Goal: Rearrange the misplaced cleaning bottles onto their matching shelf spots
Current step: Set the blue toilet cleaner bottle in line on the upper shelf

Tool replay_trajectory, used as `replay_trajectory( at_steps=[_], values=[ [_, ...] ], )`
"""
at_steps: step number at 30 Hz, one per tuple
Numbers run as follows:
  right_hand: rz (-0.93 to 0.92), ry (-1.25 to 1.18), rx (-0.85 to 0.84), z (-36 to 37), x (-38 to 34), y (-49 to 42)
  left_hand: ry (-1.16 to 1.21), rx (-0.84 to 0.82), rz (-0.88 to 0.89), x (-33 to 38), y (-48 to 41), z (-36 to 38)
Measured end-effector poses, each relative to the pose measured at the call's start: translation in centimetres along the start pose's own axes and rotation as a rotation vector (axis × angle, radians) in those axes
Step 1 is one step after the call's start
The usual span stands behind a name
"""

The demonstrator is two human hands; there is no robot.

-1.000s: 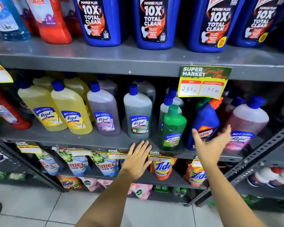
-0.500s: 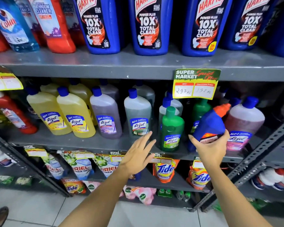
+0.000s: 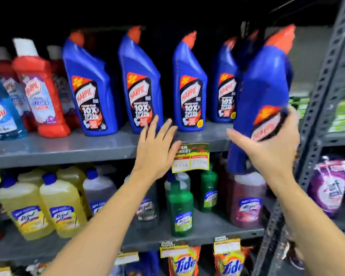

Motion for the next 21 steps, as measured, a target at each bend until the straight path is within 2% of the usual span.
replay_trajectory(
  at_steps=[3,9,17,21],
  values=[
    [0.002,-0.024,0.032,1.4,-0.8,-4.4,-0.043,-0.072,-0.058,-0.4,-0.5,1.4],
    [0.133,-0.01,-0.004,5.6,1.3,-7.7,-0.005,-0.04,-0.069,-0.1,0.0,0.6],
    [0.182,0.201,-0.206,9.1,3.1,-7.6,-0.01,-0.043,-0.086,-0.3,0.1,1.1],
    [0.191,0.224,-0.259,8.8,3.1,-7.2,-0.006,-0.031,-0.093,-0.4,0.1,1.0]
  ],
)
Point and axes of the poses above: each hand's wrist, its own y-axis away from the middle knuckle, its own z-axis out of the palm, x = y × z, the point moved 9 cm from there along -y, towards the middle knuckle, and after that the axes turned 8 degrees about y, right-handed, at the moved point
